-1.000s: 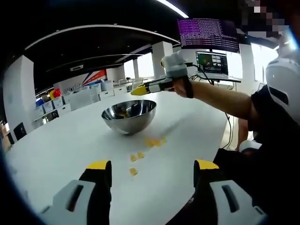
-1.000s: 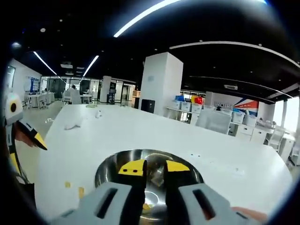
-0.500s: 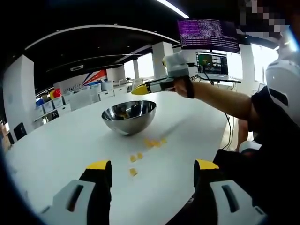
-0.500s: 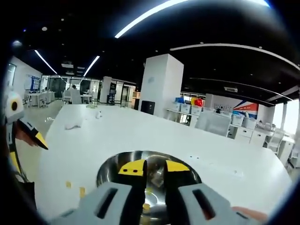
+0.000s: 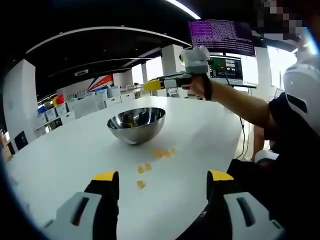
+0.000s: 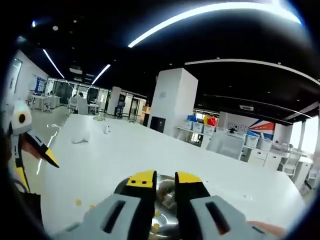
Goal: Pick up the QQ candy scattered on the table and place it into the stainless steel bowl on the table
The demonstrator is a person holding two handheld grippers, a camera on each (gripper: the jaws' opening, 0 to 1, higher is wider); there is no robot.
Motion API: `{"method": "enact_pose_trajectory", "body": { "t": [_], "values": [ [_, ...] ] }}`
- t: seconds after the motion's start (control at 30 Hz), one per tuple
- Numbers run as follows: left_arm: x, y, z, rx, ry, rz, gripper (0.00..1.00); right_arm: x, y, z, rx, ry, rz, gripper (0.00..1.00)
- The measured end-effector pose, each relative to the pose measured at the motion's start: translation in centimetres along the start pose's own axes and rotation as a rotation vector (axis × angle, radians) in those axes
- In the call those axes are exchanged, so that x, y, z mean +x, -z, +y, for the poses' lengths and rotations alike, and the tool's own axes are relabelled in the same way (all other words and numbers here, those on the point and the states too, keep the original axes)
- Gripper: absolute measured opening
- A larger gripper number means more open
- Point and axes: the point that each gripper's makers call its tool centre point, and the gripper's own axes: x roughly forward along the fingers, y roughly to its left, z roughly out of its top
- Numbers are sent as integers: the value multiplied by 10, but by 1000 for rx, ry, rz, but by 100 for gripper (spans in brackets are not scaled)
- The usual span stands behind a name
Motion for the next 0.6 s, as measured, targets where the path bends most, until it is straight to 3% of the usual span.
{"method": "enact_pose_trajectory", "body": {
  "t": [0.33, 0.6],
  "values": [
    [0, -2, -2, 7, 1, 0, 71, -37, -57, 29, -52, -46, -124, 12],
    [0, -4, -2, 4, -8, -11, 71, -72, -74, 58, -78, -103, -162, 12]
  ]
}}
